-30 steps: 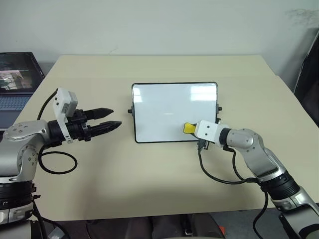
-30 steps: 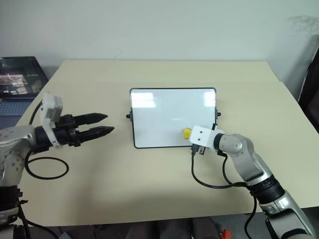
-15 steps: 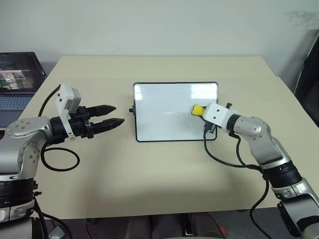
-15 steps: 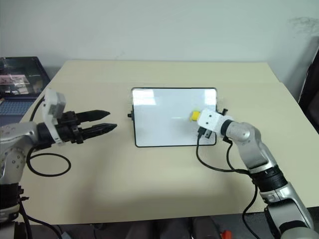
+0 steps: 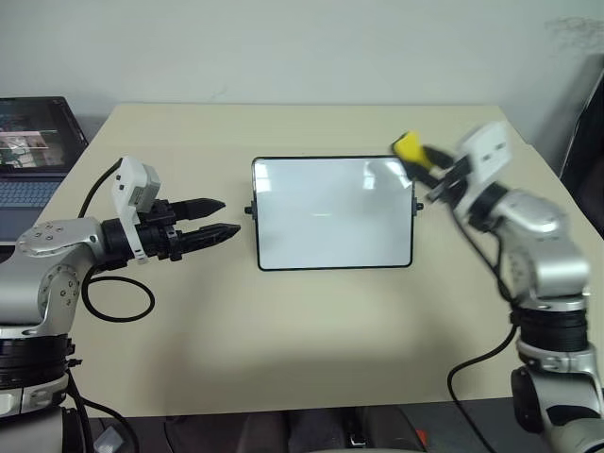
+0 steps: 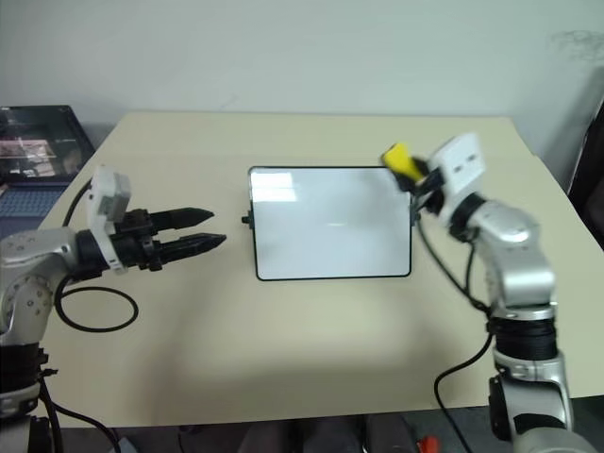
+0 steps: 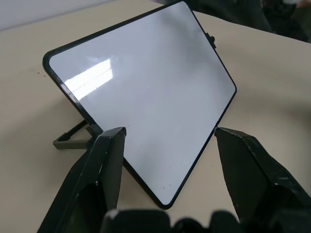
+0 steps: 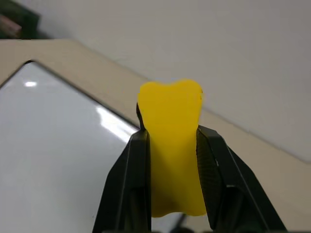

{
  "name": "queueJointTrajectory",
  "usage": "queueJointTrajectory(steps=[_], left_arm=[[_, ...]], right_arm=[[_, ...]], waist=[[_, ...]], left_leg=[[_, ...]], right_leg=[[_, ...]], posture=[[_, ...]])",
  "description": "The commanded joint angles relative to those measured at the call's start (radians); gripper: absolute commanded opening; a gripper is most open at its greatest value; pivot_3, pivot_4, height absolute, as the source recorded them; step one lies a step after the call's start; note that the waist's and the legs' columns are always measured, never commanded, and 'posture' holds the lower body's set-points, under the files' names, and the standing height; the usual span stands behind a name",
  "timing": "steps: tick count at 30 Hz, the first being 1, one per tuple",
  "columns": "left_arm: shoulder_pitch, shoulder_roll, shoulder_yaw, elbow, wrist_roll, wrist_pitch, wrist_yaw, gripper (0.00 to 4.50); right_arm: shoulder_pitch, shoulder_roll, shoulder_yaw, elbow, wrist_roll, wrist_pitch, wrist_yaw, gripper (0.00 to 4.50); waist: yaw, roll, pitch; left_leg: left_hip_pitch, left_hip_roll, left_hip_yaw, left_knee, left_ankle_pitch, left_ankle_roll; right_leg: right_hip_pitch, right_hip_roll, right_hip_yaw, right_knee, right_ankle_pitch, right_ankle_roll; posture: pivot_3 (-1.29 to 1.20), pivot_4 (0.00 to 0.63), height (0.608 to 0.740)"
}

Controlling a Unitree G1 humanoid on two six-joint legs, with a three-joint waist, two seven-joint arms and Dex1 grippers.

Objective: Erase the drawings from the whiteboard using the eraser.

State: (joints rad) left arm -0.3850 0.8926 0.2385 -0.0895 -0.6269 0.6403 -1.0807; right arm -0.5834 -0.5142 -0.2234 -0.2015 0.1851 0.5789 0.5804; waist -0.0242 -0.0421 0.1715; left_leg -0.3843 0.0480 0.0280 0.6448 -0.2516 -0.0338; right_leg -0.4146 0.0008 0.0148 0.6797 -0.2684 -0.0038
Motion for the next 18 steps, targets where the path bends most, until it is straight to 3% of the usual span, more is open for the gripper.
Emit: queueJointTrajectory(steps=[1, 4, 10, 18], left_arm=[[-0.013, 0.013, 0.024, -0.029, -0.013, -0.004, 0.001, 3.14], [-0.020, 0.006, 0.014, -0.023, -0.008, -0.006, 0.002, 3.14], [-0.029, -0.002, -0.007, -0.014, -0.001, -0.011, -0.003, 3.14], [-0.026, -0.005, -0.005, -0.013, 0.000, -0.015, -0.003, 3.14]], right_arm=[[0.034, 0.023, -0.189, -0.010, 0.126, 0.111, -0.077, 0.96], [0.092, 0.016, -0.241, -0.031, 0.182, 0.256, -0.111, 0.96], [0.127, -0.020, -0.166, -0.092, 0.196, 0.570, -0.193, 0.96], [0.087, -0.022, -0.153, -0.012, 0.177, 0.753, -0.294, 0.96]], waist=[[0.002, 0.000, 0.000], [-0.003, 0.001, 0.000], [-0.013, 0.002, 0.001], [-0.008, 0.002, 0.001]], left_leg=[[0.000, 0.000, 0.000, 0.000, 0.000, 0.000], [0.000, -0.001, 0.001, 0.000, 0.000, 0.000], [0.002, -0.001, 0.001, -0.001, 0.000, 0.000], [0.001, -0.001, 0.001, -0.001, 0.000, 0.000]], right_leg=[[0.001, 0.000, 0.000, 0.000, 0.000, 0.000], [0.000, -0.001, 0.001, 0.000, 0.000, 0.001], [0.000, 0.000, 0.003, 0.001, -0.002, 0.004], [0.000, 0.002, 0.002, 0.000, -0.002, 0.004]], posture=[[0.00, 0.150, 0.740], [0.00, 0.150, 0.740], [0.00, 0.150, 0.740], [0.00, 0.150, 0.740]])
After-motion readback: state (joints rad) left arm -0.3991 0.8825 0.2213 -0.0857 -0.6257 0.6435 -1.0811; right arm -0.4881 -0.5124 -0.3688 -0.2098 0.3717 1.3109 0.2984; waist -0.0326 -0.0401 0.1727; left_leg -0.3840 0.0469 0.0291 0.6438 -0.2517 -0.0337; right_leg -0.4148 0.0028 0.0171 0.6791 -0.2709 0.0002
